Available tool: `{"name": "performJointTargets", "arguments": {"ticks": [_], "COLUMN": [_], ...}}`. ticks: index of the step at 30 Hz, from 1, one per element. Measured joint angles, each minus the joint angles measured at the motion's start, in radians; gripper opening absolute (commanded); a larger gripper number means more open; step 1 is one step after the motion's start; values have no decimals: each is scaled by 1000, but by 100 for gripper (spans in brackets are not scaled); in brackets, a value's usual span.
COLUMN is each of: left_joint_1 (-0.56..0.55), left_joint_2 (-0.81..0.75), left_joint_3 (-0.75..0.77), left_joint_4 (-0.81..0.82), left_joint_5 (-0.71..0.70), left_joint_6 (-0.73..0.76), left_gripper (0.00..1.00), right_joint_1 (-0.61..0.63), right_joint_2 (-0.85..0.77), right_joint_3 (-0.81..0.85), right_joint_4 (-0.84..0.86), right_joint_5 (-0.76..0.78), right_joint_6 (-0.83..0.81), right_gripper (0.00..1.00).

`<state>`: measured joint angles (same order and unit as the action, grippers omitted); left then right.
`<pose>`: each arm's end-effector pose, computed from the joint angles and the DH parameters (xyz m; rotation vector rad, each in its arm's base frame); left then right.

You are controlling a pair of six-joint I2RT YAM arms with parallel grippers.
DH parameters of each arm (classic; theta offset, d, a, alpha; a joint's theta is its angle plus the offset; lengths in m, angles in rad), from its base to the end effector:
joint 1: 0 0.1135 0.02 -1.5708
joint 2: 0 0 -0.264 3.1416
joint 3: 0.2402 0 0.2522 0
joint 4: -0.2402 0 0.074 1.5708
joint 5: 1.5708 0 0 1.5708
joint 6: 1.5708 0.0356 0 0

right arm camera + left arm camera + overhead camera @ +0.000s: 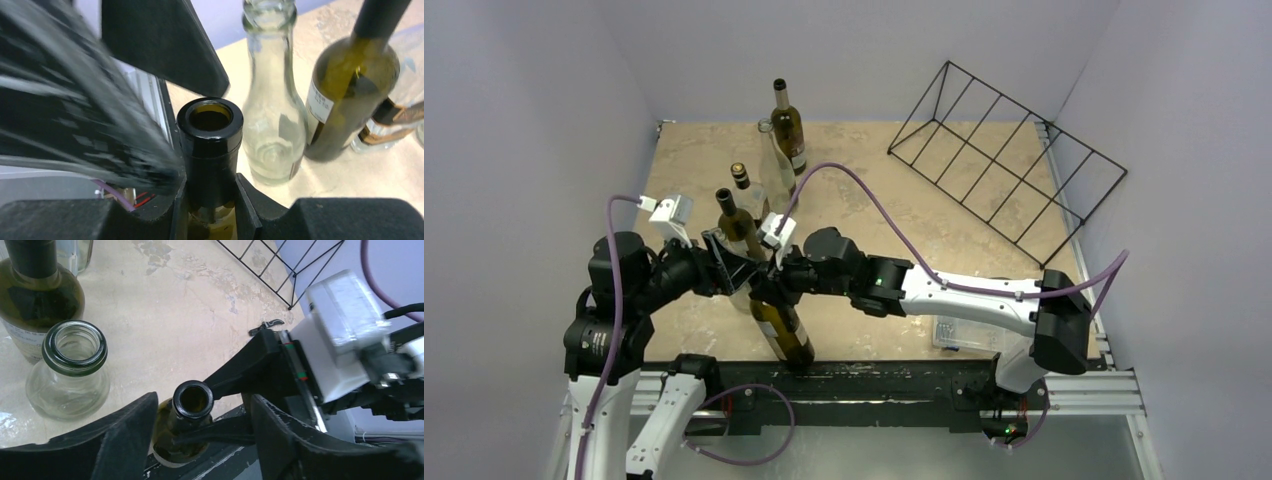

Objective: Put the wine bottle on the wine rack

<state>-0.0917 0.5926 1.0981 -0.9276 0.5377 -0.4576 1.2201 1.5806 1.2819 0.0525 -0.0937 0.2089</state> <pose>0.0797 -0.0256 0.3892 -0.0133 2.0386 -0.8845 0.1276 0.3585 0.3361 -1.0102 1.6772 1.0690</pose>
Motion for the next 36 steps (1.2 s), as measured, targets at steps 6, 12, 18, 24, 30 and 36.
{"name": "performJointTargets", "arguments": {"ticks": [6, 12, 18, 24, 30, 36], "left_joint_1": [0, 0, 0, 0, 0, -13], "left_joint_2": [1, 0, 1, 2, -15, -47], "left_joint_3": [19, 24, 42, 54, 2, -98], "left_joint_4": [6, 6, 4, -5, -1, 0], "left_joint_5": [1, -6, -34, -48, -22, 12], "left_joint_6": [-4, -2, 14, 38, 60, 83], "left_gripper": [79, 80, 80, 80, 83, 85], "right_joint_1": [-11, -39, -142, -314, -478, -583], "right_joint_2": [-2, -58, -163, -294, -394, -435], "right_joint_3": [-63, -103, -145, -199, -211, -198], "right_joint_4": [6, 5, -15, -72, -138, -229], "right_joint_5": [32, 58, 76, 113, 176, 290], "right_joint_6": [24, 56, 85, 90, 86, 79], "right_gripper": [0, 0, 0, 0, 0, 0]}}
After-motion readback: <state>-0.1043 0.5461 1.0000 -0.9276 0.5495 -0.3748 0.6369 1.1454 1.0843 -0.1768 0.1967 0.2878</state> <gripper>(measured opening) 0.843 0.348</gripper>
